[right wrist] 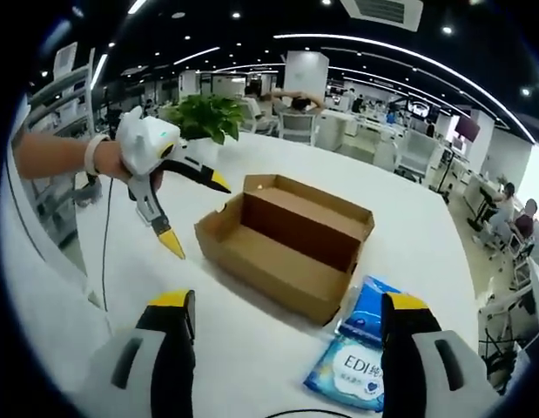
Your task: Operate the shoe box by opening the lid, removing the specified soft item, and placing it in the target area until the item is outside and the box remains undamaged.
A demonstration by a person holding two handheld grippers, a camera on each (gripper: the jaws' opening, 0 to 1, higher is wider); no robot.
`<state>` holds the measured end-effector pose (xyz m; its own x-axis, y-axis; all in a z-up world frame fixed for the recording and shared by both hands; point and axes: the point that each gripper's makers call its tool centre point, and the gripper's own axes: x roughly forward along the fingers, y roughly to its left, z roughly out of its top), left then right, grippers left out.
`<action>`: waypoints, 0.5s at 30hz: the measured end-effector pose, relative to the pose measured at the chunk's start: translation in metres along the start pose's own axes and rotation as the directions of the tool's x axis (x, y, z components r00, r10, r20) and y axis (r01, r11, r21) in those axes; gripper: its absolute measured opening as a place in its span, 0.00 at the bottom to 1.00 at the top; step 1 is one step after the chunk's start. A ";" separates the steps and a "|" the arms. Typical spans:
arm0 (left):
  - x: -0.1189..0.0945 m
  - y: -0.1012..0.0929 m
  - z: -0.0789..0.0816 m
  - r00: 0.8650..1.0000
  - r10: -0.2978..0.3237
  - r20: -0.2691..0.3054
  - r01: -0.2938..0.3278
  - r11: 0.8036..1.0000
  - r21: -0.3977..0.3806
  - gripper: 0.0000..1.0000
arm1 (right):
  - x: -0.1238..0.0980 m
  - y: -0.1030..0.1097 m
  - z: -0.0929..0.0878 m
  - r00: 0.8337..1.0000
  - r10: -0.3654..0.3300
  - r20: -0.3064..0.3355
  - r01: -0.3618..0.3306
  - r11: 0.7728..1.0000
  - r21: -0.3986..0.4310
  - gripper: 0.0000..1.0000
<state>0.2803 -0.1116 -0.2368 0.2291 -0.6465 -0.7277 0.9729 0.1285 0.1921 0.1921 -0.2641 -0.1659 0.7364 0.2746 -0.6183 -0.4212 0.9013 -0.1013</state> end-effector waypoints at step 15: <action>0.044 -0.001 -0.015 0.986 -0.134 -0.103 0.134 0.991 -0.010 0.73 | 0.014 -0.020 -0.006 0.999 0.031 -0.025 -0.030 0.999 0.032 0.89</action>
<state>0.2903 -0.1291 -0.2789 0.0983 -0.5772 -0.8107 0.9951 0.0479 0.0866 0.2076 -0.2803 -0.1775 0.7095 0.2939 -0.6406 -0.4258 0.9030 -0.0573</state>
